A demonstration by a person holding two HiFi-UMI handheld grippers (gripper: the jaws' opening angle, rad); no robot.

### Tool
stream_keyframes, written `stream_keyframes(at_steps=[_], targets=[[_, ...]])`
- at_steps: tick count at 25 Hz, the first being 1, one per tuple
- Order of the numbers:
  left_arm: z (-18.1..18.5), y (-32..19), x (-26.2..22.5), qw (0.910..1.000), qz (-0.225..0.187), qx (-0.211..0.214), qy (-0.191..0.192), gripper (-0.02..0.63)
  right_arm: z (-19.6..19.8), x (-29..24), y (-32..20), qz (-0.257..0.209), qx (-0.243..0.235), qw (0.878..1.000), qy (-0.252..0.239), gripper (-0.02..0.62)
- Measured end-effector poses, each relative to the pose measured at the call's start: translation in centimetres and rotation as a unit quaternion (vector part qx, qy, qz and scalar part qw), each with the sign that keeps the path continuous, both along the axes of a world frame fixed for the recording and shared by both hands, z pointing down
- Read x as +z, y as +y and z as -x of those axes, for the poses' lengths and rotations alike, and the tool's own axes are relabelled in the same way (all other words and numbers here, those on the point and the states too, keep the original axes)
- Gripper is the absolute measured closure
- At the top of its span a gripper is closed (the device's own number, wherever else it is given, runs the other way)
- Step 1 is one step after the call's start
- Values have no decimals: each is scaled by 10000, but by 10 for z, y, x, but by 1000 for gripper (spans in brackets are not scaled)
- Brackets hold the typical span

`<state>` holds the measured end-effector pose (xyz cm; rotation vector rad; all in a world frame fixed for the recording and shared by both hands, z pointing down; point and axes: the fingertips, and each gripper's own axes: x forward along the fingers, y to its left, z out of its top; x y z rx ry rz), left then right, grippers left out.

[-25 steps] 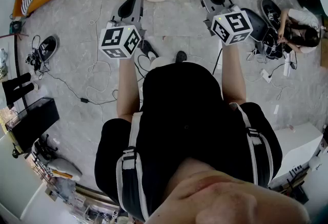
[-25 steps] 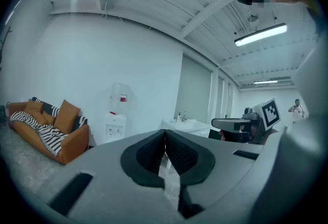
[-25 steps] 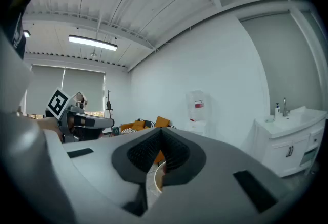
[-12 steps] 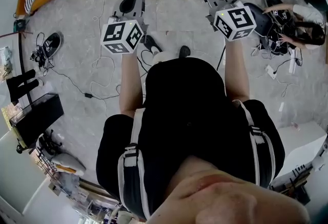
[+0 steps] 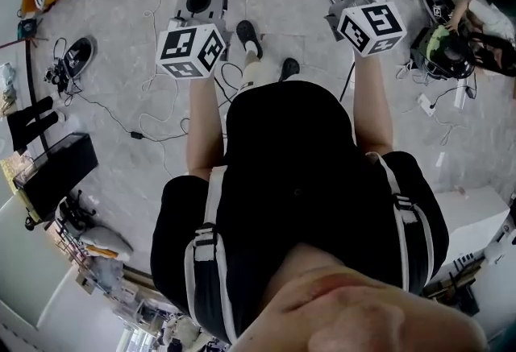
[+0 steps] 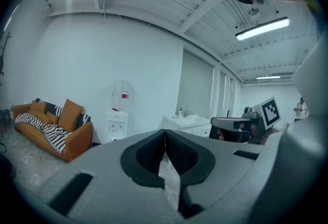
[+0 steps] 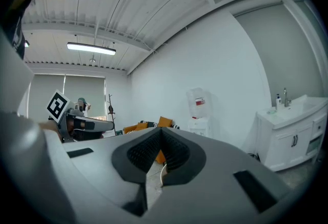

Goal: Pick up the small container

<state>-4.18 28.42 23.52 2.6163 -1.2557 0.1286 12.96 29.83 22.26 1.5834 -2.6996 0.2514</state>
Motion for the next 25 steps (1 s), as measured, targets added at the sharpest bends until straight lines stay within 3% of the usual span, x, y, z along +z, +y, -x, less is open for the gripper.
stream_keyframes(at_steps=[8,16,25], targets=[[4,-50,16,9998,32,179,-26,588,8,18,-44,213,134,9997,41,592],[1,-143,20,9986,-42,536,-12,588,10,12,-136,251,295,9990,235,592],[30,-242,22,9982,-37,593,95,588,44,19,-229,359,296,9985,284,592]])
